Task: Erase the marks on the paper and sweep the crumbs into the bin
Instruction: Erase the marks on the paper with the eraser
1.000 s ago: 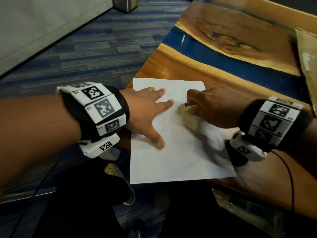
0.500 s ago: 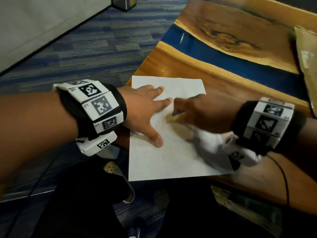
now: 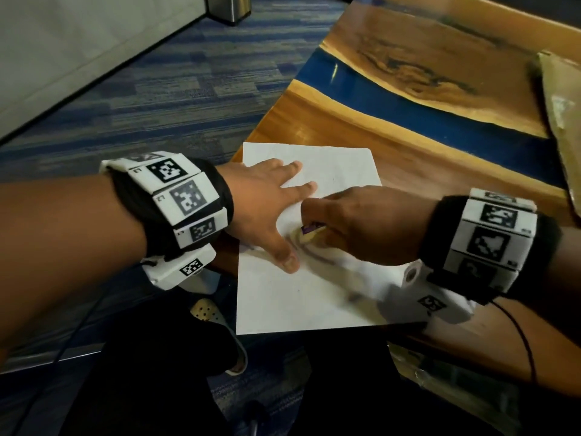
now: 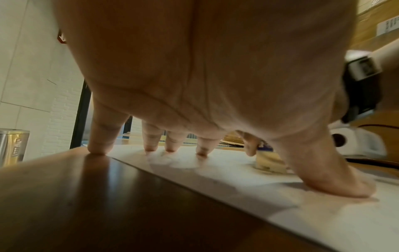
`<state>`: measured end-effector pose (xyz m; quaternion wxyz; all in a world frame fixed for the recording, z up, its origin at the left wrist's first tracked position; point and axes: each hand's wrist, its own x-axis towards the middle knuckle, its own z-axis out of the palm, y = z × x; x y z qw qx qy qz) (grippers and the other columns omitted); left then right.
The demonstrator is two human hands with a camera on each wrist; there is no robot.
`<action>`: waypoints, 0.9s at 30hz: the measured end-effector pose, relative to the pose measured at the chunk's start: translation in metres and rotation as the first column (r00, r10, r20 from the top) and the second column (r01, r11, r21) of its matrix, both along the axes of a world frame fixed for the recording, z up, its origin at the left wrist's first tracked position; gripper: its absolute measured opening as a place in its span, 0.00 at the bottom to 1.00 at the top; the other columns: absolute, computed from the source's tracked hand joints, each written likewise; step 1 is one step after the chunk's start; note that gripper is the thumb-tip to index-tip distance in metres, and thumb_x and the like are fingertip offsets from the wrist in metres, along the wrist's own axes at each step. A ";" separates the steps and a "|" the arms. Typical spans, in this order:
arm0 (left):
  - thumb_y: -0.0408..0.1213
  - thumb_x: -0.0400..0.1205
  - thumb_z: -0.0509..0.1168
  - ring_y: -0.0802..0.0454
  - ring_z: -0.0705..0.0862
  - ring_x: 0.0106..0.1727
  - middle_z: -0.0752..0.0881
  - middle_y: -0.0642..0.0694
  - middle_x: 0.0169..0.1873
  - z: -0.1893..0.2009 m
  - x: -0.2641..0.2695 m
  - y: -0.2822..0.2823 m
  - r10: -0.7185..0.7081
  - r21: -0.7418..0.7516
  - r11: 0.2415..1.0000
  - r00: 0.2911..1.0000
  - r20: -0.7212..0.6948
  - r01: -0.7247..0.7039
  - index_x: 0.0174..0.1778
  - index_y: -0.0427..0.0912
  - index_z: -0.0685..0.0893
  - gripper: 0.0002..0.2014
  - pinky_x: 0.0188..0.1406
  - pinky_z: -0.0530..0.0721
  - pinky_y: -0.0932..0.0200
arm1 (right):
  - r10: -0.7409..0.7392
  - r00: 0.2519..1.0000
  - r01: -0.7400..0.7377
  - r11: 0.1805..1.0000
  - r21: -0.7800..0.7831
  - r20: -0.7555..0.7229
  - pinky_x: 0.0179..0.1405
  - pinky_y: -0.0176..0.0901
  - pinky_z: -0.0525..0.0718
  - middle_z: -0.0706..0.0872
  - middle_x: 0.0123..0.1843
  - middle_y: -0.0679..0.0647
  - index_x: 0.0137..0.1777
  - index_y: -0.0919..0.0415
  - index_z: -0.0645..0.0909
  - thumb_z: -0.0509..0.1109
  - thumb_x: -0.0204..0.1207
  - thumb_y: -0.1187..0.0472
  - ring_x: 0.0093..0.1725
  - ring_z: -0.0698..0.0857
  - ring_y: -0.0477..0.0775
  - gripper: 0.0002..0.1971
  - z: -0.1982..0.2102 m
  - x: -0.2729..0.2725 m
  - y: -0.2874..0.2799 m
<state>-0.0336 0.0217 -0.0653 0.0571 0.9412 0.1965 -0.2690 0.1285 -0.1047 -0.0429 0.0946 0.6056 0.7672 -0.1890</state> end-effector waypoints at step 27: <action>0.88 0.57 0.57 0.47 0.35 0.89 0.30 0.52 0.87 0.006 -0.013 -0.001 0.023 0.037 0.999 0.998 -0.062 -0.021 0.85 0.64 0.31 0.67 0.82 0.58 0.26 | -0.005 1.000 0.005 0.995 -0.096 -0.001 0.48 0.51 0.81 0.84 0.54 0.46 0.63 0.46 0.72 0.58 0.87 0.44 0.48 0.82 0.53 0.10 0.002 -0.001 0.000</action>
